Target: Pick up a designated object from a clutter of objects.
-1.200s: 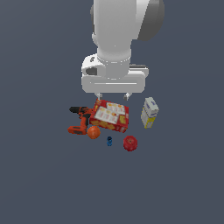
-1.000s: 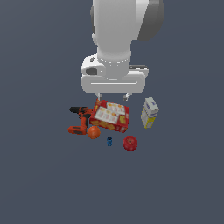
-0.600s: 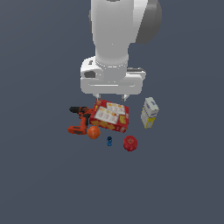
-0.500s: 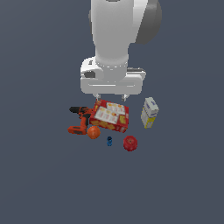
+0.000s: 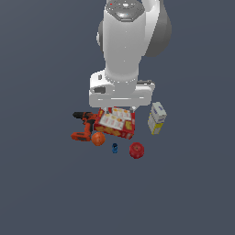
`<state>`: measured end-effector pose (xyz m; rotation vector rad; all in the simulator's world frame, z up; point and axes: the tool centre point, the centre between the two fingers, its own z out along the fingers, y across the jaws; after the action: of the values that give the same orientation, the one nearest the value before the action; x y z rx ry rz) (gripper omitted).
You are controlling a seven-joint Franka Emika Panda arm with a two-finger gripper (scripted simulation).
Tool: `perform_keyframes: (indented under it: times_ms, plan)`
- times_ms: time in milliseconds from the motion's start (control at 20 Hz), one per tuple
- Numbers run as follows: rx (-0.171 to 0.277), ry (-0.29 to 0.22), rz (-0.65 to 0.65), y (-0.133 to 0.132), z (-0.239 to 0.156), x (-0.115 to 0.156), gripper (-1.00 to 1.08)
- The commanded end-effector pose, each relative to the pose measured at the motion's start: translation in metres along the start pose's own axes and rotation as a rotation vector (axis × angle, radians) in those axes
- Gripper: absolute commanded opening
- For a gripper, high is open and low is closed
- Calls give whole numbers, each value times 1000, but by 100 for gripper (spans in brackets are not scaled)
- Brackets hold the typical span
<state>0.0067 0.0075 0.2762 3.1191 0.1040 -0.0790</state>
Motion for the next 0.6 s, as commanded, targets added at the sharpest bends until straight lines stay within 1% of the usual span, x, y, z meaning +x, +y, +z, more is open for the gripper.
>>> perform_keyframes:
  times_ms: [0,250,550]
  plan:
    - [-4,3,-45,-6,13,8,100]
    - [-11,13,-171,-22,49,29,100]
    - [-11,30,-358,-50,105,52,100]
